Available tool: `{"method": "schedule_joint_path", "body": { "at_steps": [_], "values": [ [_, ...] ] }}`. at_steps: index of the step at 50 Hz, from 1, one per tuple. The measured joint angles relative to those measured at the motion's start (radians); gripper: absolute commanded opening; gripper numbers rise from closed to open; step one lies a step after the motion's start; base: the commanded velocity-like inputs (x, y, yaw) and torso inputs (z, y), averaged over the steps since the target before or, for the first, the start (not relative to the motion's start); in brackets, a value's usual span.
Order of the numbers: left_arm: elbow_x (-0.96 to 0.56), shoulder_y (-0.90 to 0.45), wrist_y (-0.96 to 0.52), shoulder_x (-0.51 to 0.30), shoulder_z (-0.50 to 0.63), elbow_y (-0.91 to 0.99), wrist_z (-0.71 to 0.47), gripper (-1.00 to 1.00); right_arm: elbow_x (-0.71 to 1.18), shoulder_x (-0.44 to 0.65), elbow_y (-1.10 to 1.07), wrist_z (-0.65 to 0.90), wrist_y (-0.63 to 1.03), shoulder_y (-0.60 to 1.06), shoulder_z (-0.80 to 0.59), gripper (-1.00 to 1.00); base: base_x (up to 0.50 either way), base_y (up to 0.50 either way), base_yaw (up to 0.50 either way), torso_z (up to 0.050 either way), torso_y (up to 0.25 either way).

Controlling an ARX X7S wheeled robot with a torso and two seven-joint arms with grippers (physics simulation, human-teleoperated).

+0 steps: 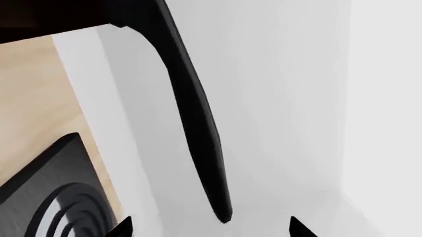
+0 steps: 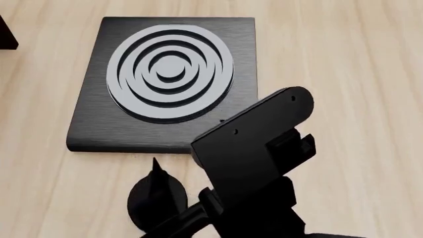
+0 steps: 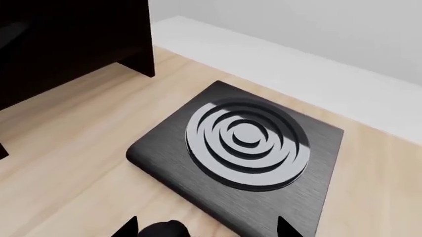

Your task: Put the frying pan on the cabinet shelf.

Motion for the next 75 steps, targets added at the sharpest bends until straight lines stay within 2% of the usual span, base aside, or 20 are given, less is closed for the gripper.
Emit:
{"method": "schedule_joint_path", "body": {
  "at_steps": [26, 34, 45, 61, 75],
  "values": [
    [0.061, 0.157, -0.111, -0.049, 0.046, 0.096, 0.1, 1.0, -0.157, 0.04, 0.0, -0.022, -0.156, -0.21, 0.061, 1.0, 0.0, 0.0, 0.0, 0.0, -0.002],
    [0.171, 0.162, -0.172, -0.096, 0.106, 0.122, 0.144, 1.0, -0.163, 0.054, -0.004, -0.007, -0.186, -0.249, 0.087, 1.0, 0.0, 0.0, 0.0, 0.0, -0.001],
    [0.281, 0.19, -0.244, -0.166, 0.163, 0.244, 0.125, 1.0, -0.148, 0.064, -0.005, 0.023, -0.198, -0.263, 0.105, 1.0, 0.0, 0.0, 0.0, 0.0, -0.003],
    [0.463, 0.163, -0.362, -0.284, 0.275, 0.37, 0.118, 1.0, -0.156, 0.064, 0.007, 0.052, -0.234, -0.303, 0.13, 1.0, 0.0, 0.0, 0.0, 0.0, -0.002],
    [0.651, 0.162, -0.405, -0.326, 0.387, 0.429, 0.154, 1.0, -0.225, 0.074, 0.018, 0.023, -0.304, -0.39, 0.155, 1.0, 0.0, 0.0, 0.0, 0.0, -0.003]
  ]
}}
